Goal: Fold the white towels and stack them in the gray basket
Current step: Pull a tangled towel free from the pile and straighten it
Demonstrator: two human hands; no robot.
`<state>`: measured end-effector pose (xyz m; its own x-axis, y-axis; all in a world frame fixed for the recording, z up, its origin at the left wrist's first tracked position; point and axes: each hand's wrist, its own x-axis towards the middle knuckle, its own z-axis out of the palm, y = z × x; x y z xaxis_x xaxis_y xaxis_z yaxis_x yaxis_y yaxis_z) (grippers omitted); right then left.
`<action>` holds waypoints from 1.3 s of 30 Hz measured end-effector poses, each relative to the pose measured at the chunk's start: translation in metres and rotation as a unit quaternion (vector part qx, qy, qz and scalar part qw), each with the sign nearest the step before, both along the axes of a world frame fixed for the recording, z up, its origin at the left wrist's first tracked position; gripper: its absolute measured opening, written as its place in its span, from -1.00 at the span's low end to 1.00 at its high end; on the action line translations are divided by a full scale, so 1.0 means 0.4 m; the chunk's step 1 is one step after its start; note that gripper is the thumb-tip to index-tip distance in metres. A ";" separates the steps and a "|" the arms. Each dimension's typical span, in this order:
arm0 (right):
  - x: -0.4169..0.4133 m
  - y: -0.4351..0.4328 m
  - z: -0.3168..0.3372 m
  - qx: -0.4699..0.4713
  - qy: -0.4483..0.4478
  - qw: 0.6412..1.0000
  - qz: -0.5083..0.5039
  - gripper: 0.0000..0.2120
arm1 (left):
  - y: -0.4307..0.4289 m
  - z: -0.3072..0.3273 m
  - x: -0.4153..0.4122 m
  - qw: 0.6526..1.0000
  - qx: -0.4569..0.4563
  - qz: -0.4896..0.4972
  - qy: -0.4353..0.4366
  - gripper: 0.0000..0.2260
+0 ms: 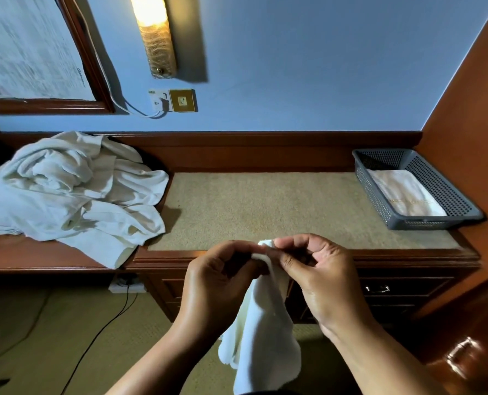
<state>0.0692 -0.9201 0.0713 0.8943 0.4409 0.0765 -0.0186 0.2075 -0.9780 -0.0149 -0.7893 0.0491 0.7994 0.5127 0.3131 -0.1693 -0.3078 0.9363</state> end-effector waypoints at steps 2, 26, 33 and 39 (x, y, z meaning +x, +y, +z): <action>0.009 -0.004 0.002 0.001 -0.010 1.000 0.006 -0.79 | 0.012 0.001 0.007 0.999 0.043 0.002 0.000 -0.87; 0.046 -0.059 -0.092 -0.105 -0.144 0.982 0.054 -0.75 | 0.045 0.109 0.088 0.973 -0.028 -0.205 0.099 -0.88; 0.076 -0.049 -0.050 -0.068 -0.217 0.970 0.090 -0.78 | 0.089 0.107 0.100 0.957 -0.083 -0.231 0.152 -0.68; 0.085 -0.030 -0.120 -0.136 -0.243 0.952 0.124 -0.68 | 0.072 0.098 0.105 0.988 -0.065 -0.120 0.067 -0.80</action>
<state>0.1033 -0.9321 0.0235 0.6477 0.6969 0.3078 0.4346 -0.0061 -0.9006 0.0271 -0.7605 0.0884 0.9329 0.3320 0.1399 -0.0947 -0.1488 0.9843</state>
